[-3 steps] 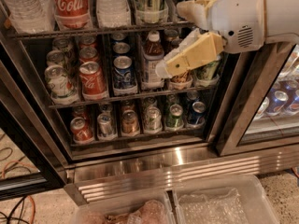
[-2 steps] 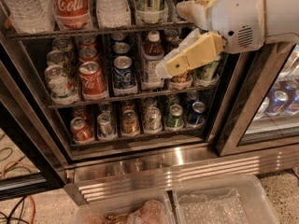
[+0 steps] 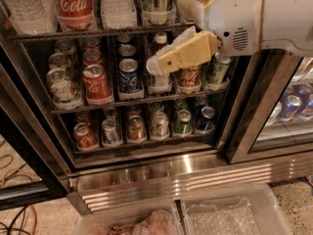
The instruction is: Pick water bottle from top shelf of fridge
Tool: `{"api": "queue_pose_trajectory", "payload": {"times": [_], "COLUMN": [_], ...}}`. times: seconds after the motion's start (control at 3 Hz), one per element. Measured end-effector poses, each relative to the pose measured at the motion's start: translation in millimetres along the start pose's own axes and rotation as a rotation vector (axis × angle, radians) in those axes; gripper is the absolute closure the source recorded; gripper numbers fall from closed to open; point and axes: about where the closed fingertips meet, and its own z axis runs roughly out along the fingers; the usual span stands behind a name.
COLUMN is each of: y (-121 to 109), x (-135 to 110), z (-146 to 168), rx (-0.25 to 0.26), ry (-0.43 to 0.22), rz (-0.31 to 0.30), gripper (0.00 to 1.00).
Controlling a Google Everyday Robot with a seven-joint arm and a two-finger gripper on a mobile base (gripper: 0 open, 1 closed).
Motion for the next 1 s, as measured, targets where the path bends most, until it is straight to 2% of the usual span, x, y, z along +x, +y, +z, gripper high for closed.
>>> {"api": "queue_pose_trajectory", "payload": {"times": [0.67, 1.0], "y": [-8, -15], "x": [-12, -20], "z": [35, 51], "rx": [0.065, 0.121], "ry": [-0.103, -0.145], "rz": [0.070, 0.122], "gripper": [0.00, 0.00]}}
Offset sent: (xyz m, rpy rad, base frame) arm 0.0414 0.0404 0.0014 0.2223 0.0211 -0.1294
